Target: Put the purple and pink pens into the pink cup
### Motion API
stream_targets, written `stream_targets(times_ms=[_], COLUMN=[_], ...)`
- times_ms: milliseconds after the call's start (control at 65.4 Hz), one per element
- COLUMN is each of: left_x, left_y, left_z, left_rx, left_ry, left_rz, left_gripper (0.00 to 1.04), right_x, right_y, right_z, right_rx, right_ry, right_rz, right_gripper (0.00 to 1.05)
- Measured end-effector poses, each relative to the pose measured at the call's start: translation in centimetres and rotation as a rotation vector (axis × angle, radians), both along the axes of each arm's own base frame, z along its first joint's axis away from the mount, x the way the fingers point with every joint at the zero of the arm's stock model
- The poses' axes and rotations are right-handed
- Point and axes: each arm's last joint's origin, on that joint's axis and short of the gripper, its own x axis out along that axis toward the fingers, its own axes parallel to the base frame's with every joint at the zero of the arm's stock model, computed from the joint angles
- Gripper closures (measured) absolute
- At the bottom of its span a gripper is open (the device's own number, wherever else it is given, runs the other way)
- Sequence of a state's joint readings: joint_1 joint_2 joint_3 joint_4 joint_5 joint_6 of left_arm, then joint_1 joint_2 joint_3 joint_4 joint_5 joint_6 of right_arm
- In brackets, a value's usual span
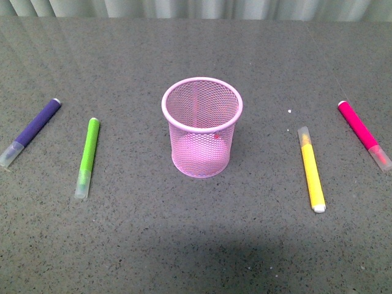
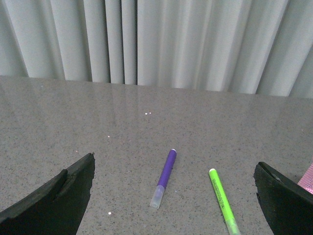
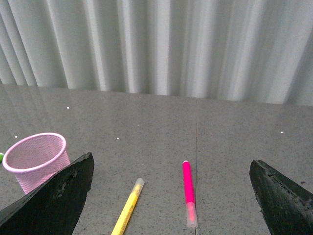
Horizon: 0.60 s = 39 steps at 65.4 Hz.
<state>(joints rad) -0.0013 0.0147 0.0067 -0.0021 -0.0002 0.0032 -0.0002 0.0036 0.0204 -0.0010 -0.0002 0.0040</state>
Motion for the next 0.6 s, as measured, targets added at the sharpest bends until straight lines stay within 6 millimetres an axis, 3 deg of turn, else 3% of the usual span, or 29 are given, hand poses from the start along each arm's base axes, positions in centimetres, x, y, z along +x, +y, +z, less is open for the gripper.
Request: stream_targets(times_ms=[596], left_x=[0.0], left_y=[0.0], left_z=[0.0], left_rx=[0.0], left_ry=[0.0], left_rz=[0.0], left_gripper=[0.08], right_x=[0.0], right_y=[0.0], right_z=[0.0], right_rx=[0.0], right_ry=[0.0], right_rz=[0.0], right_gripper=[0.07])
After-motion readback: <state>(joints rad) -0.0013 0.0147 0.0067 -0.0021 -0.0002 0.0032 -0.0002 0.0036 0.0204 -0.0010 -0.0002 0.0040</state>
